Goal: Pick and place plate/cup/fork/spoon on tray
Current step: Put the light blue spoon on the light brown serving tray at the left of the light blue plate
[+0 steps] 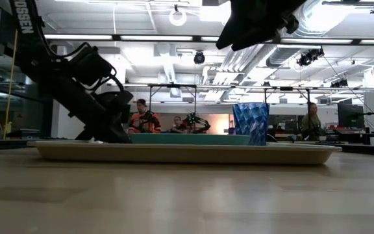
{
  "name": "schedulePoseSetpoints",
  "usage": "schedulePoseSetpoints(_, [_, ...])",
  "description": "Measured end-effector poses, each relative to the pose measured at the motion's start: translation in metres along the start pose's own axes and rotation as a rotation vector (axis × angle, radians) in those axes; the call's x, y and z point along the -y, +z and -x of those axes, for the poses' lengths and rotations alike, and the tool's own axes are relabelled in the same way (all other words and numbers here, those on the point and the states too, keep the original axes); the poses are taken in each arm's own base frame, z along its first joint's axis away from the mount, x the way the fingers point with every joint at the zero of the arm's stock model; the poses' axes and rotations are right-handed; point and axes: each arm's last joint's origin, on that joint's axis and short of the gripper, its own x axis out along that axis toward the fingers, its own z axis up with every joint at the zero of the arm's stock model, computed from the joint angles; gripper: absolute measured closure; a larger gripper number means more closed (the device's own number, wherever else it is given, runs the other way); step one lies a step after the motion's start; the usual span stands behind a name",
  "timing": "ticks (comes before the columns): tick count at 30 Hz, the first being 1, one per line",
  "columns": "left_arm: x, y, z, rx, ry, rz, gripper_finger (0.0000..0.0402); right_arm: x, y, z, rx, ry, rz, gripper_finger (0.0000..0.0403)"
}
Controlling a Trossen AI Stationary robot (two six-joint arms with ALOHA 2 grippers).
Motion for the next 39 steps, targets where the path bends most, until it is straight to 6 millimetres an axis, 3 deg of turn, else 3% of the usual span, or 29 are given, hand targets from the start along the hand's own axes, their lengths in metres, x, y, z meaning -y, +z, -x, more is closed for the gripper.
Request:
schedulePoseSetpoints(13, [0.0, 0.0, 0.0, 0.015, -0.005, -0.032, 0.0395, 0.001, 0.001, -0.004, -0.018, 0.009, -0.009, 0.0176])
schedulePoseSetpoints(31, [0.003, 0.002, 0.003, 0.012, -0.031, -0.088, 0.028, 0.001, 0.001, -0.004, -0.019, 0.01, -0.01, 0.0176])
schedulePoseSetpoints(39, [0.007, 0.016, 0.018, 0.07, -0.054, -0.104, 0.0261, 0.001, 0.001, -0.004, -0.019, 0.01, -0.01, 0.0176])
